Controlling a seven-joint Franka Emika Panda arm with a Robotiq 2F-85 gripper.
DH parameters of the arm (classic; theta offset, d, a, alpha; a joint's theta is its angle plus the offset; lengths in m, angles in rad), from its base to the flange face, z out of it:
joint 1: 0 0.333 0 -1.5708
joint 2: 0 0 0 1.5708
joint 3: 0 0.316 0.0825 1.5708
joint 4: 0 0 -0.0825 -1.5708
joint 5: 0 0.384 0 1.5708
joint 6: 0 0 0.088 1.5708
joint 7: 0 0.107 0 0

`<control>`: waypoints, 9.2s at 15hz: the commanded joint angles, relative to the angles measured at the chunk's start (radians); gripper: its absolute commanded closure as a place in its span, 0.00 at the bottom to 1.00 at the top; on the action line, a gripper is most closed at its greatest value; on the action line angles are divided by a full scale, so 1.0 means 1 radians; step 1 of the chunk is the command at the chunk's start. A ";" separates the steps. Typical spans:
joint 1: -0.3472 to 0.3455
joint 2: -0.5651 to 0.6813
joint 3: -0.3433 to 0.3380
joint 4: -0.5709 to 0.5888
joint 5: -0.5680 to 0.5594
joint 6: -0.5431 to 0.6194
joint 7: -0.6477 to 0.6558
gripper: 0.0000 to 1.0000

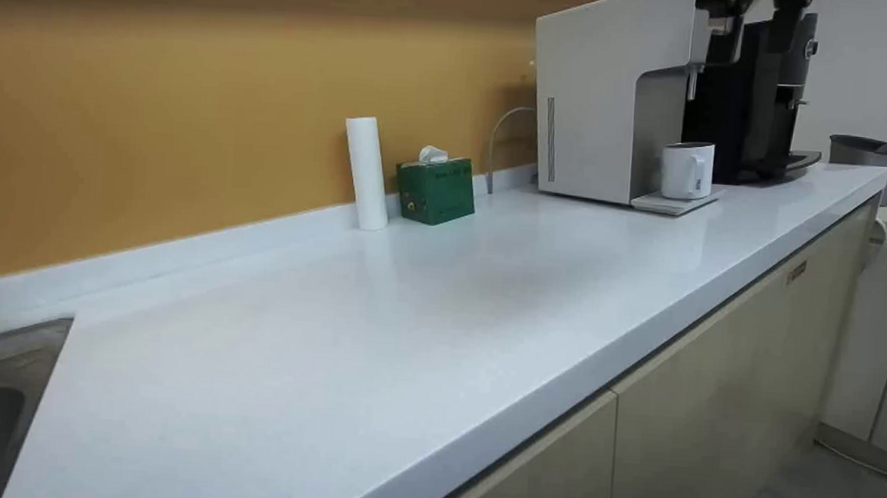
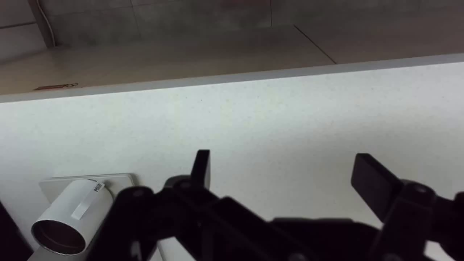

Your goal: Move the mug from the water dispenser forward

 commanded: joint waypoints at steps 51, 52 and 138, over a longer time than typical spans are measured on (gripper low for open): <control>-0.477 0.455 0.015 0.133 -0.698 0.792 0.821 0.00; -0.478 0.467 0.012 0.142 -0.711 0.804 0.830 0.00; -0.007 0.412 -0.494 -0.009 -1.252 0.818 1.558 0.96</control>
